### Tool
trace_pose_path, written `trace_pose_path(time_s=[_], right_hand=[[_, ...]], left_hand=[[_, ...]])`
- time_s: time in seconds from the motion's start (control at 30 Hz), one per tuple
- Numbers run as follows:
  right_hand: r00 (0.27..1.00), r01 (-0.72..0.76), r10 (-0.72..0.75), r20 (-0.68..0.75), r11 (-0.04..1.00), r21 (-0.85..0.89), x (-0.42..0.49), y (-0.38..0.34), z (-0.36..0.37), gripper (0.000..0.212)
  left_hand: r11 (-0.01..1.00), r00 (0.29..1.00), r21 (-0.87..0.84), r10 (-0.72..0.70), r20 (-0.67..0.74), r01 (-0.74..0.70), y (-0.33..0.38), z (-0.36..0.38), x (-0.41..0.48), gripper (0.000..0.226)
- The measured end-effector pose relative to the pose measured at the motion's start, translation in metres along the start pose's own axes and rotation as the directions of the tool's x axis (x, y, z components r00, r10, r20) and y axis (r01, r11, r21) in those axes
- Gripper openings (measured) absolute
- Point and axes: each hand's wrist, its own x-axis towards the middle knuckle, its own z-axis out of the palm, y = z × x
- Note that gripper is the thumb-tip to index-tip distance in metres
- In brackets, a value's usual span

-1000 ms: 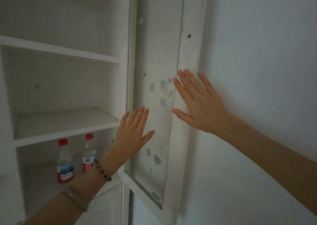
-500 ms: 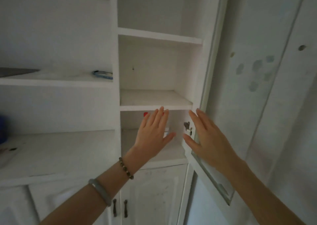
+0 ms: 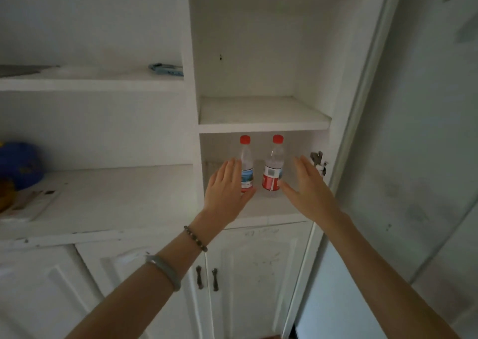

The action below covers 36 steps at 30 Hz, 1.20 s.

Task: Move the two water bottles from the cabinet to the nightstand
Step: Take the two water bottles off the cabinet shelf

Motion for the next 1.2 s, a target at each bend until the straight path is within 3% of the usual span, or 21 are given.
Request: trace_pose_path(time_s=[0.2,0.5,0.67,0.8,0.97,1.2], right_hand=[[0.991,-0.131,0.13,0.019,0.986,0.098,0.053,0.033,0.043,0.058],[0.95,-0.288,0.311,-0.008,0.89,0.354,0.114,0.077,0.108,0.078],[0.933,-0.3,0.359,-0.027,0.817,0.492,0.131,0.094,0.13,0.066],[0.942,-0.29,0.335,0.029,0.767,0.572,0.14,0.106,0.143,0.054],[0.912,-0.385,0.387,0.135,0.696,0.606,0.146,0.121,0.161,0.065],[0.921,-0.365,0.373,0.109,0.731,0.577,0.145,0.126,0.16,0.064]], left_hand=[[0.944,0.985,-0.284,-0.15,0.086,0.168,-0.016,0.058,0.045,0.078],[0.664,0.914,-0.628,-0.304,0.27,0.406,-0.024,0.12,0.093,0.094],[0.587,0.886,-0.672,-0.381,0.263,0.452,-0.028,0.139,0.104,0.095],[0.506,0.845,-0.688,-0.427,0.323,0.519,-0.027,0.148,0.106,0.072],[0.507,0.832,-0.676,-0.455,0.318,0.535,-0.025,0.149,0.107,0.061],[0.566,0.839,-0.63,-0.459,0.294,0.531,-0.016,0.14,0.101,0.055]])
